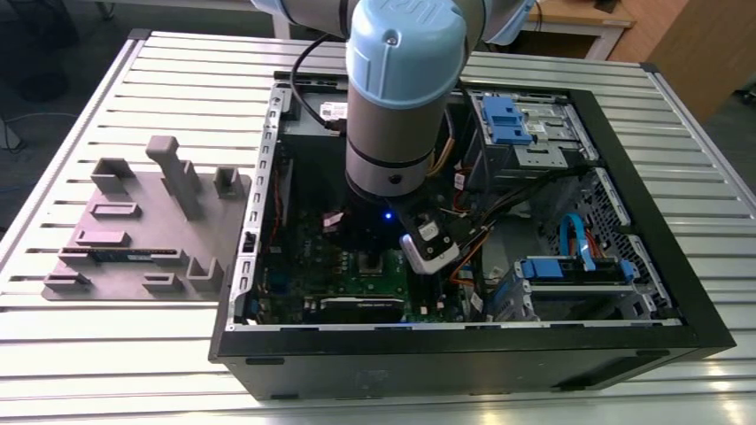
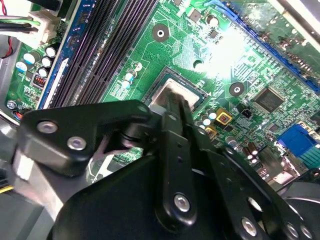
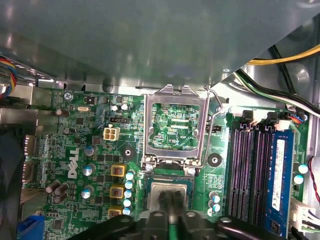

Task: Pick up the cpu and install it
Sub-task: 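Place the cpu into insertion slot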

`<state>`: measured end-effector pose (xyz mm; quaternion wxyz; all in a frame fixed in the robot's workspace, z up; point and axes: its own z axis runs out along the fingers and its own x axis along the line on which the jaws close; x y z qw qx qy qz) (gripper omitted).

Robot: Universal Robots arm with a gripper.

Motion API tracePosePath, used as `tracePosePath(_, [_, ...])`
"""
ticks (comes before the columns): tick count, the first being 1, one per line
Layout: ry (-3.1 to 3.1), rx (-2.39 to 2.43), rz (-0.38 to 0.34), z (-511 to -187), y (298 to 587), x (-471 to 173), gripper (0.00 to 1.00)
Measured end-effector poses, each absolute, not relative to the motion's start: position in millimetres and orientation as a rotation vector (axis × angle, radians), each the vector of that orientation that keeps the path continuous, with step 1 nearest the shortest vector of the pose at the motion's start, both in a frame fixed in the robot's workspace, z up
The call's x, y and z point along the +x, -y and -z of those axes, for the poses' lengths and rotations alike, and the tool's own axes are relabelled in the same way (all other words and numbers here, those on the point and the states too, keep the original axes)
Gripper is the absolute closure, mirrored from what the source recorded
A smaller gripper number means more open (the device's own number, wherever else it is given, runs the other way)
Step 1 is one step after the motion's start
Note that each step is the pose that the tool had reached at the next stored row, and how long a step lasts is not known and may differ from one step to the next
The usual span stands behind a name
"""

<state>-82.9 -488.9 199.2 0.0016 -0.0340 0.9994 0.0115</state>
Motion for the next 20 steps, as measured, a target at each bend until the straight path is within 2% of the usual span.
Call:
tracePosePath(2, [-3.136,-0.107,-0.036,-199.2,488.9,-82.9,0.89])
tracePosePath(20, [-3.137,0.002,-0.036,-197.6,490.2,-82.6,0.89])
